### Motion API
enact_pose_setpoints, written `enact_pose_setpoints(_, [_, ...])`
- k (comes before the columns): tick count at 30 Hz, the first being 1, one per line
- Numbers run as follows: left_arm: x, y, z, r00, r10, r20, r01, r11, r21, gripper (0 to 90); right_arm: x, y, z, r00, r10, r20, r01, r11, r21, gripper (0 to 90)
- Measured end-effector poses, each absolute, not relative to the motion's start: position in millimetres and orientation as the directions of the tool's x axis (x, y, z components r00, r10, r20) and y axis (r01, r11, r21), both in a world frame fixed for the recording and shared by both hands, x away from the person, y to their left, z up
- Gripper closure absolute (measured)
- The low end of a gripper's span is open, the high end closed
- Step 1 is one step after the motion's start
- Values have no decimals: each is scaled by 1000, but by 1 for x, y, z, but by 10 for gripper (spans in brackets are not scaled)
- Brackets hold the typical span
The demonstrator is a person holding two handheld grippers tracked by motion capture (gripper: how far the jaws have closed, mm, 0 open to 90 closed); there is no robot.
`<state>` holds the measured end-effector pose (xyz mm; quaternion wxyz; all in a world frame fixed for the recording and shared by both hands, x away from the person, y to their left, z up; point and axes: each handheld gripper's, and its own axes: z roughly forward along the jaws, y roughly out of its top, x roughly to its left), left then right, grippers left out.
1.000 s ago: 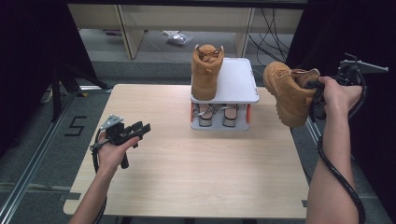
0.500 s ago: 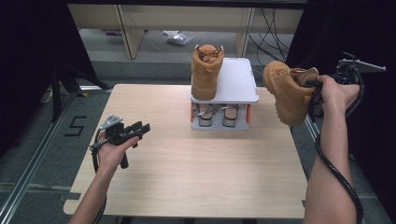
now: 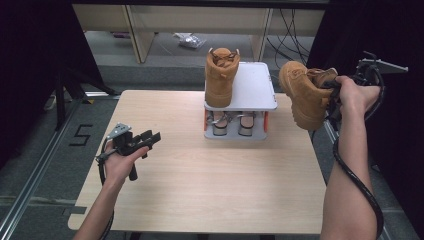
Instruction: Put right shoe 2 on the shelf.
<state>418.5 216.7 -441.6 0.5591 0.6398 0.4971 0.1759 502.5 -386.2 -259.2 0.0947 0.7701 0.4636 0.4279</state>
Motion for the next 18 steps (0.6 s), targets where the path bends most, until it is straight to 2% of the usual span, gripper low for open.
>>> enact_pose_setpoints(1, [418, 217, -442, 444, 833, -331, 439, 119, 890, 556, 503, -385, -257, 220, 782, 583, 639, -567, 520, 818])
enact_pose_setpoints(8, [418, 217, -441, 442, 835, -328, 439, 118, 891, 556, 507, -379, -254, 216, 772, 597, 631, -577, 518, 818])
enact_pose_setpoints(10, [418, 217, -441, 443, 834, -330, 439, 119, 891, 556, 508, -378, -254, 197, 797, 571, 638, -547, 542, 818])
enact_pose_setpoints(12, [418, 217, -441, 444, 834, -329, 439, 118, 891, 556, 510, -374, -252, 209, 775, 597, 626, -575, 527, 818])
enact_pose_setpoints(13, [418, 217, -441, 443, 834, -329, 439, 118, 891, 556, 512, -374, -253, 191, 790, 583, 617, -558, 554, 818])
enact_pose_setpoints(14, [418, 218, -441, 443, 834, -329, 439, 118, 891, 556, 511, -372, -251, 204, 778, 594, 629, -569, 530, 818])
enact_pose_setpoints(18, [419, 218, -441, 443, 834, -329, 439, 119, 891, 556, 515, -367, -251, 189, 792, 581, 631, -551, 546, 817])
